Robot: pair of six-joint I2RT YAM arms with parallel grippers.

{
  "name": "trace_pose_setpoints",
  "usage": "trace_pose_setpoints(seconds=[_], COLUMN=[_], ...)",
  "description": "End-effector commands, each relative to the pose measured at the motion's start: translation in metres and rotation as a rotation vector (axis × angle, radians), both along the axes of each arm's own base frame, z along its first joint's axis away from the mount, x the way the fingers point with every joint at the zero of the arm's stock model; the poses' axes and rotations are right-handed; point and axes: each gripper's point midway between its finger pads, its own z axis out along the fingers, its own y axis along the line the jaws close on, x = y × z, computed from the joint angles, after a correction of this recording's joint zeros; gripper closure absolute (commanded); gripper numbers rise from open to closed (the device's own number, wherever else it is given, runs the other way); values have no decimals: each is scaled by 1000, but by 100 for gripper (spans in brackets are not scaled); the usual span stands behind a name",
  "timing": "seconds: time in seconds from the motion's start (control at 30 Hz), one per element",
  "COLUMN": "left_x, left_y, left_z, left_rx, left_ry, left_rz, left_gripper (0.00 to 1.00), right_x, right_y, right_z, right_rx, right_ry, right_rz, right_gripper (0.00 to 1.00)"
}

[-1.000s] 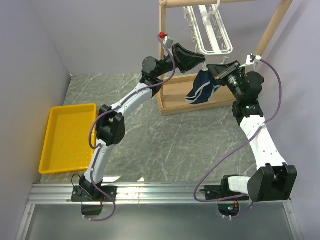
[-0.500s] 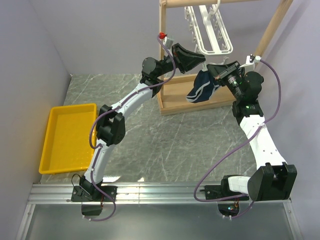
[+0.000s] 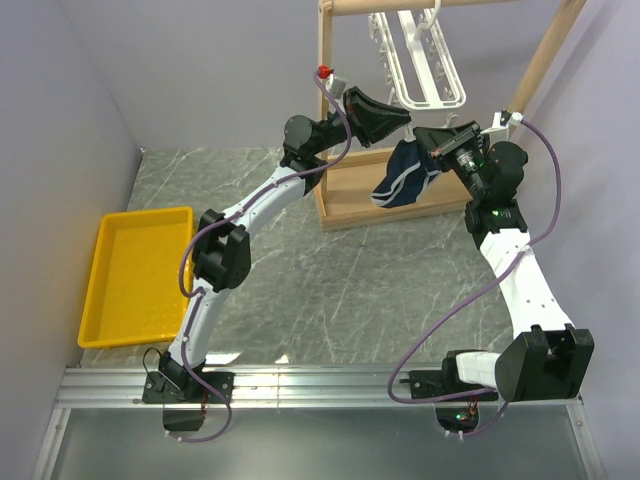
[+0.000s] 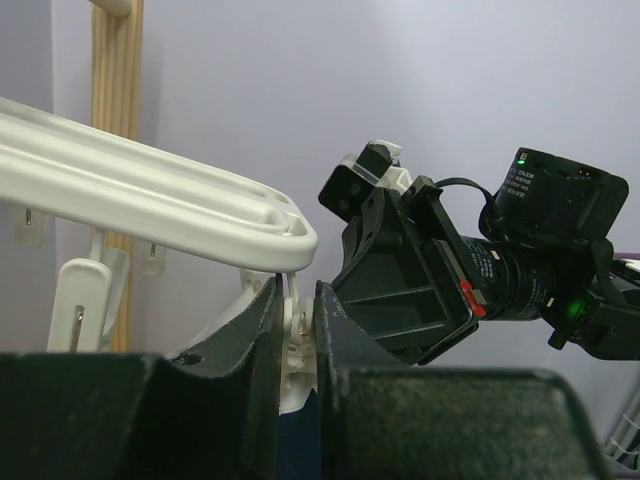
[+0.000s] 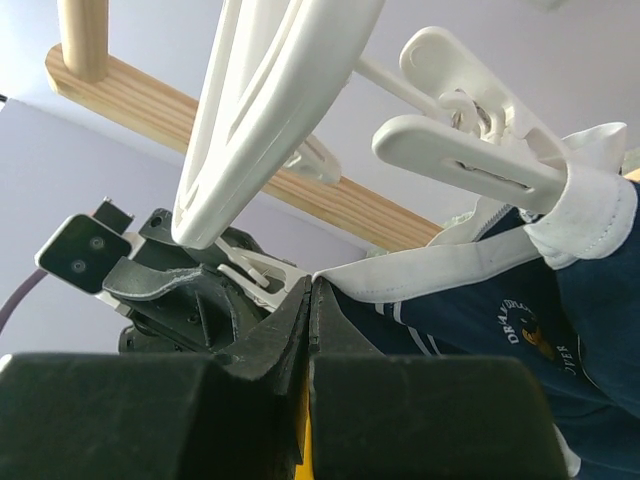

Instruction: Clip the underwear to the hanger

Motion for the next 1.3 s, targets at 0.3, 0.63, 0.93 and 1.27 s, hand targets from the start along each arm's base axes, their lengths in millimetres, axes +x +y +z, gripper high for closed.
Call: trace_pose_setpoints(seconds=[0.3, 0.63, 0.93, 1.27], left_x=[-41, -43, -43, -42], left_y=[-18, -18, -18, -18], left_z=[-23, -25, -25, -30], left_rx=[81, 78, 67, 74], left_ry=[-78, -104, -132, -154], left_rz=[-157, -154, -143, -130], left_gripper=[100, 100, 100, 100], right_x=[-4, -4, -6, -7], right_y=[5, 5, 6, 9], right_z=[30, 33, 31, 33], right_rx=[48, 75, 88, 114], right_ry=[-44, -31, -9, 4], right_rz=[25, 27, 38, 53], right_gripper=[100, 100, 100, 100])
